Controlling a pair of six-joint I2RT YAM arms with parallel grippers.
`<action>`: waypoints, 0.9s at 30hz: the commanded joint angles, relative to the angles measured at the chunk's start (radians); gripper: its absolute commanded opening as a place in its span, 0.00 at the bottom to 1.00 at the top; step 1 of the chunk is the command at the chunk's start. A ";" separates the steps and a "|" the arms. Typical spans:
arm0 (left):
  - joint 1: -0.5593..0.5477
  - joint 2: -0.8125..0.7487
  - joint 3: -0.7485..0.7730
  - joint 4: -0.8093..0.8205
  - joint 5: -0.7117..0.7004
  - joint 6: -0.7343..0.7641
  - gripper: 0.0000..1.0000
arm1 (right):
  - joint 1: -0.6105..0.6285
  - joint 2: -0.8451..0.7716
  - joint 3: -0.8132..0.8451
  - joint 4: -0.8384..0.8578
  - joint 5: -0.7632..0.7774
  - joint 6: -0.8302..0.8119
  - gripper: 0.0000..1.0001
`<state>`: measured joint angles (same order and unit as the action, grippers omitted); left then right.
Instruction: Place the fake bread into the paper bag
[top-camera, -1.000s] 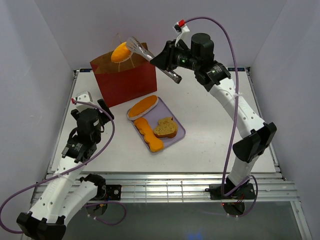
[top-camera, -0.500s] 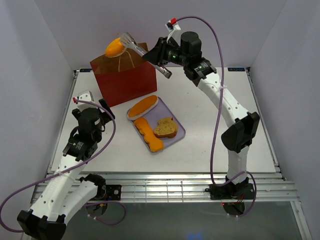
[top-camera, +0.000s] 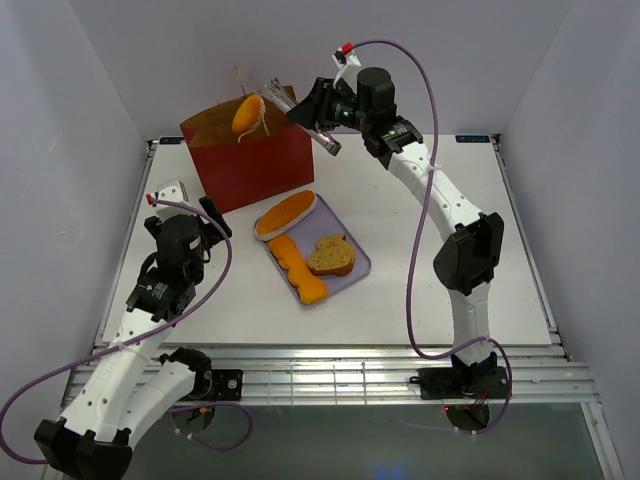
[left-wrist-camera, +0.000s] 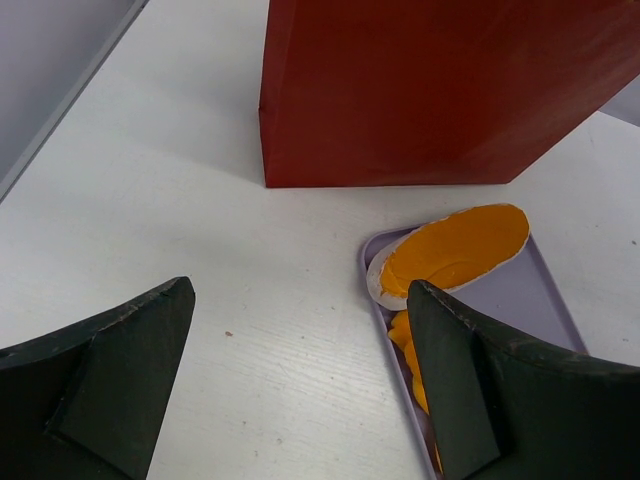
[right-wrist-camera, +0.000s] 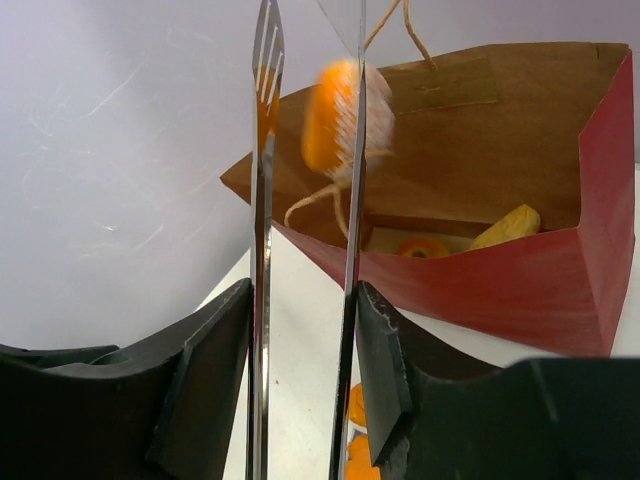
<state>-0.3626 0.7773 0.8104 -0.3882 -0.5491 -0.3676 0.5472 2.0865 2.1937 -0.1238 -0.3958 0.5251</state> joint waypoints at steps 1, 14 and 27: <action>0.001 -0.007 -0.007 0.006 -0.003 -0.005 0.98 | -0.001 -0.028 0.021 0.075 -0.017 0.000 0.52; 0.001 -0.016 0.007 -0.018 0.032 -0.022 0.00 | -0.010 -0.111 -0.049 0.055 -0.026 -0.025 0.57; 0.001 -0.023 -0.005 0.015 0.090 0.012 0.00 | -0.009 -0.449 -0.541 0.041 0.023 -0.142 0.58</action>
<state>-0.3626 0.7544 0.8066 -0.3878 -0.4934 -0.3717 0.5426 1.7550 1.7538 -0.1162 -0.3954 0.4404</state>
